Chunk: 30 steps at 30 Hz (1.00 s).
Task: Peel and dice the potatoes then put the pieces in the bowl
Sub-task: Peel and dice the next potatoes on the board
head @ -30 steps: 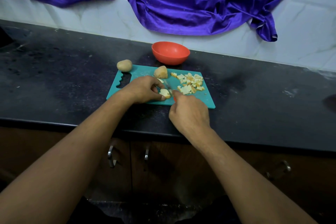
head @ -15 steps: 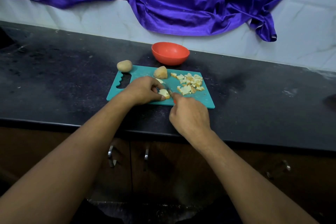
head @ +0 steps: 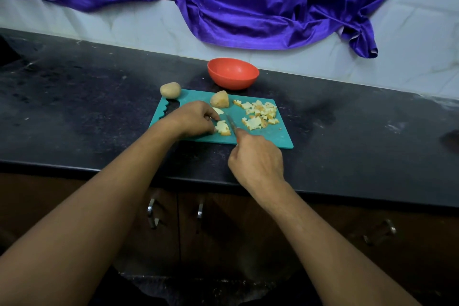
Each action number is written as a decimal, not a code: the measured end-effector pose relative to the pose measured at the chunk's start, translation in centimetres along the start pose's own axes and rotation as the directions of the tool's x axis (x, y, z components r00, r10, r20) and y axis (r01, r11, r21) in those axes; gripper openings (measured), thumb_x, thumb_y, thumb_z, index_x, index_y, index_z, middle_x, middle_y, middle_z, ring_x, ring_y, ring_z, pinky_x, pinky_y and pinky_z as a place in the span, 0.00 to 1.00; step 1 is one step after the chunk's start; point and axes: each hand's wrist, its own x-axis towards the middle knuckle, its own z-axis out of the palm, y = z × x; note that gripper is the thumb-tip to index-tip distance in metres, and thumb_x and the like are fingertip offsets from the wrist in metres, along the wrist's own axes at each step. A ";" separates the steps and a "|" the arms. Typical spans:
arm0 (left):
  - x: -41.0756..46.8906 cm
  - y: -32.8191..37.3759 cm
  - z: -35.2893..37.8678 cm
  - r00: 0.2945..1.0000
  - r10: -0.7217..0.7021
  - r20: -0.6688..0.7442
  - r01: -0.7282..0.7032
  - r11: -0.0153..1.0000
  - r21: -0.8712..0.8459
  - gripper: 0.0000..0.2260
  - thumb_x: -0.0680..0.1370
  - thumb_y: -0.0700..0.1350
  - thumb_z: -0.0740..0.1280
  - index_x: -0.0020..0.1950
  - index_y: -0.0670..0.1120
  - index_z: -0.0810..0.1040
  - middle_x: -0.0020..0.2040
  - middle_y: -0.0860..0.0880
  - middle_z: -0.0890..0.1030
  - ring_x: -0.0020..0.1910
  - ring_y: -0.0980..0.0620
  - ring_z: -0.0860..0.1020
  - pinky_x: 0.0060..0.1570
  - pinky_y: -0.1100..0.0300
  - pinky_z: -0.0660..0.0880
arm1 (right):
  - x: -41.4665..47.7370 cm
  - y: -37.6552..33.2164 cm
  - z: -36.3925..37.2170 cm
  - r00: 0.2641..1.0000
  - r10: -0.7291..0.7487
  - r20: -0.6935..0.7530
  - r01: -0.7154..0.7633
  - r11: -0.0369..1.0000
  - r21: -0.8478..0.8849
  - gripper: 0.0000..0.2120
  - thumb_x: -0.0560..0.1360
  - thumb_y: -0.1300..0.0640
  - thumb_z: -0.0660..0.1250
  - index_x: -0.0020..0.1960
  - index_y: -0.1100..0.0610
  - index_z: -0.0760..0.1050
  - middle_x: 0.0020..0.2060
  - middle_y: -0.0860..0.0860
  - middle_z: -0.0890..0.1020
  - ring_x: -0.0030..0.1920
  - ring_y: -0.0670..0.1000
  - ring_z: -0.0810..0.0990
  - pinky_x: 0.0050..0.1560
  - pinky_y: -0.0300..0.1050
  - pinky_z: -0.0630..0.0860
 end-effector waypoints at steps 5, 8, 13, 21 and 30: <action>0.0 0.3 0.6 0.998 0.034 -0.056 -0.034 0.999 0.010 0.12 0.76 0.42 0.72 0.58 0.53 0.84 0.42 0.54 0.79 0.43 0.56 0.77 0.45 0.60 0.72 | 0.2 -0.4 0.2 1.000 -0.019 0.004 0.019 1.000 -0.010 0.26 0.83 0.50 0.61 0.79 0.50 0.63 0.50 0.52 0.78 0.48 0.52 0.77 0.47 0.52 0.77; -0.2 0.0 0.6 0.998 0.038 -0.048 -0.040 0.999 -0.030 0.11 0.76 0.43 0.74 0.58 0.52 0.85 0.44 0.52 0.82 0.46 0.54 0.80 0.54 0.56 0.77 | 0.3 -0.2 0.2 1.000 -0.019 0.004 0.019 1.000 0.009 0.25 0.83 0.50 0.61 0.79 0.49 0.64 0.50 0.51 0.78 0.48 0.51 0.76 0.46 0.51 0.77; -0.1 -0.6 0.4 0.999 0.031 -0.025 -0.034 0.994 -0.101 0.10 0.79 0.42 0.71 0.57 0.53 0.85 0.43 0.52 0.83 0.42 0.56 0.79 0.52 0.56 0.78 | 0.2 0.4 -0.2 1.000 0.006 -0.006 -0.006 0.999 0.039 0.25 0.83 0.51 0.60 0.80 0.48 0.63 0.49 0.50 0.77 0.49 0.51 0.77 0.47 0.50 0.78; -0.2 0.0 0.8 0.994 0.062 -0.087 -0.066 0.997 -0.036 0.11 0.79 0.42 0.70 0.58 0.52 0.85 0.41 0.56 0.79 0.41 0.59 0.76 0.42 0.63 0.69 | 0.2 -0.5 0.1 1.000 0.006 0.025 -0.005 0.999 -0.035 0.27 0.83 0.50 0.60 0.81 0.50 0.60 0.52 0.53 0.78 0.46 0.52 0.74 0.42 0.50 0.71; -0.5 -0.3 0.4 0.995 0.093 -0.021 -0.094 0.995 -0.035 0.12 0.78 0.53 0.73 0.61 0.54 0.83 0.47 0.53 0.81 0.44 0.58 0.76 0.49 0.57 0.73 | 0.3 1.0 -0.2 0.999 0.051 0.002 -0.051 0.995 0.088 0.26 0.83 0.51 0.60 0.80 0.46 0.64 0.52 0.51 0.79 0.49 0.51 0.76 0.44 0.49 0.75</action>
